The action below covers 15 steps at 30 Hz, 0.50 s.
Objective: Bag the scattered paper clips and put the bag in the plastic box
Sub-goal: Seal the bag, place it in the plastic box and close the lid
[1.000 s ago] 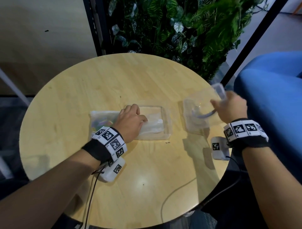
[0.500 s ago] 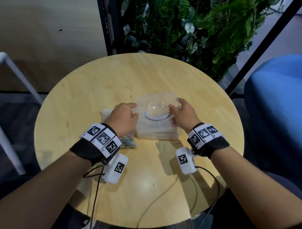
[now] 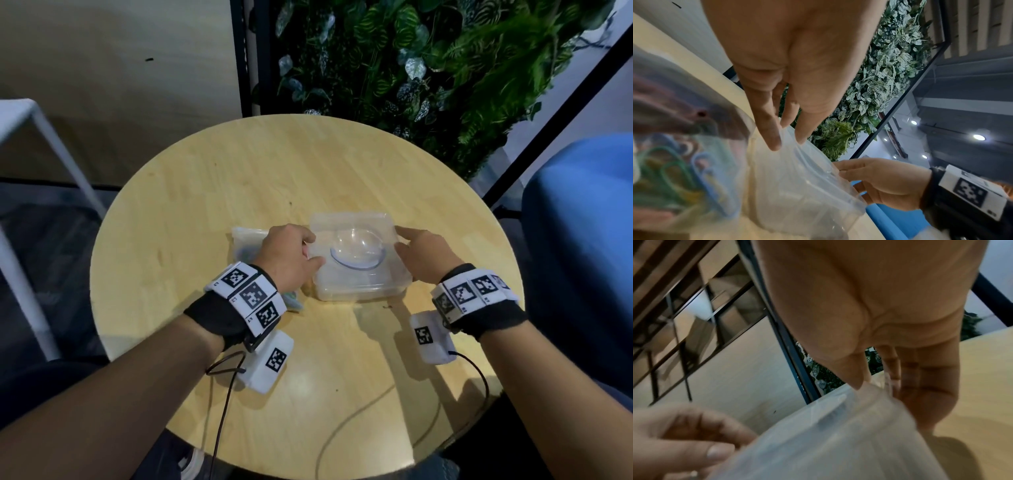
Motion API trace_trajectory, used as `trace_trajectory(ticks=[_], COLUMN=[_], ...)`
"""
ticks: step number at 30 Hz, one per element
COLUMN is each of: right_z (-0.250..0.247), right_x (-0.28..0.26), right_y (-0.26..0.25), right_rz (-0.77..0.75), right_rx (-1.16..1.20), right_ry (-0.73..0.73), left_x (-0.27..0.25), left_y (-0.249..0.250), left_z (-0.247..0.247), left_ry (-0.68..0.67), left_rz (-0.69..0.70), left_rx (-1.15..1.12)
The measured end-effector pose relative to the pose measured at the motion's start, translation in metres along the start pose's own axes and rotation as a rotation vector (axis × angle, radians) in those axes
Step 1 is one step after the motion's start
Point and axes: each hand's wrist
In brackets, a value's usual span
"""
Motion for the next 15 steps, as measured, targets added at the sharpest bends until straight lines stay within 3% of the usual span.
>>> trace_trajectory(ticks=[6, 11, 13, 15], right_z=[-0.016, -0.012, -0.004, 0.001], right_x=[-0.002, -0.016, -0.019, -0.019], right_y=[0.017, 0.032, 0.034, 0.033], right_rz=[0.172, 0.15, 0.132, 0.126], right_rx=[0.469, 0.867, 0.887, 0.756], right_ry=[-0.014, -0.106, -0.041, 0.093], left_x=[-0.003, -0.007, -0.012, -0.016], left_y=[0.009, 0.018, 0.023, 0.03], left_z=[-0.001, -0.004, 0.002, 0.01], left_ry=[0.037, 0.094, 0.155, 0.226], left_rz=[-0.036, -0.181, -0.209, -0.223], left_rx=[-0.051, -0.215, -0.218, -0.181])
Point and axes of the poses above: each hand's wrist, its own x-axis towards the middle knuckle, its own z-axis out of the palm, y = z × x, and after that the axes turned 2 degrees about -y, right-handed
